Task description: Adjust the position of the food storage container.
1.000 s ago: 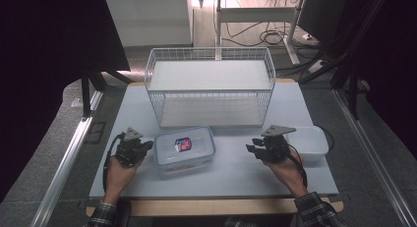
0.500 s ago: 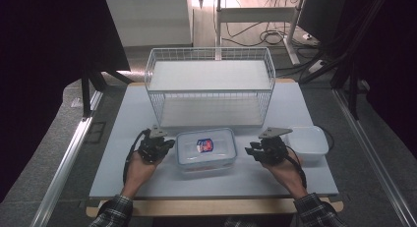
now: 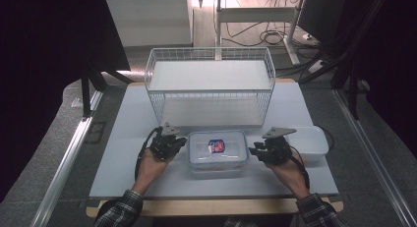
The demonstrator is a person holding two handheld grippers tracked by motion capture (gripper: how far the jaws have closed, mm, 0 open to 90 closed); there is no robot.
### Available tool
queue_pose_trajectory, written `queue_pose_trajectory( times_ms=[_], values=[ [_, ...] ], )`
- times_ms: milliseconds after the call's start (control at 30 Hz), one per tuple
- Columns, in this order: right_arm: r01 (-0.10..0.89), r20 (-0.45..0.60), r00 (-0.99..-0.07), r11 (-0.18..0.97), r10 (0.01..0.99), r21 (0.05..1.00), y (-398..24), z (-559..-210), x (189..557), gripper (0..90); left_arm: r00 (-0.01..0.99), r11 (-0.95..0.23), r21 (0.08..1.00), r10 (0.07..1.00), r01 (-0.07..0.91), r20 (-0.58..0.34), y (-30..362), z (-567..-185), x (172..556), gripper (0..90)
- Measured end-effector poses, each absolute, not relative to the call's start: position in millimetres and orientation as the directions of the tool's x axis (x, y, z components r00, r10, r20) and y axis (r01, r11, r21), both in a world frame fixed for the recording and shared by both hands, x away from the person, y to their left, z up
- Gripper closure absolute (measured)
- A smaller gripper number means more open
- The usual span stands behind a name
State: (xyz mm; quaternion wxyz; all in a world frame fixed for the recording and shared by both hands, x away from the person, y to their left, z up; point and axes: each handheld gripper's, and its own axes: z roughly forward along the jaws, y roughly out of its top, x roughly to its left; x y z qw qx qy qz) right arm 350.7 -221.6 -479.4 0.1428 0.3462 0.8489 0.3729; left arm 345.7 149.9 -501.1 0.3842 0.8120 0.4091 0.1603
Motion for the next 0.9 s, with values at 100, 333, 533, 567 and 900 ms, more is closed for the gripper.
queue_pose_trajectory(
  times_ms=[100,333,533,567,900],
  values=[
    [0.477,0.015,-0.718,0.476,0.696,0.739,-224,-478,350,64.4,0.612,-0.358,0.765,0.789,0.535,-0.059,155,-499,343,82.3],
    [0.463,0.025,-0.723,0.458,0.69,0.759,-229,-475,344,51.9,0.608,-0.332,0.787,0.791,0.521,-0.068,171,-493,325,51.1],
    [0.445,0.031,-0.726,0.436,0.687,0.782,-233,-472,341,37.5,0.628,-0.315,0.792,0.771,0.523,-0.108,178,-495,312,27.8],
    [0.445,0.035,-0.728,0.433,0.685,0.784,-233,-472,340,34.5,0.63,-0.309,0.796,0.768,0.521,-0.114,179,-494,310,24.7],
    [0.421,0.021,-0.752,0.454,0.659,0.785,-229,-476,337,16.6,0.643,-0.368,0.776,0.764,0.512,-0.061,173,-504,301,9.1]
  ],
)
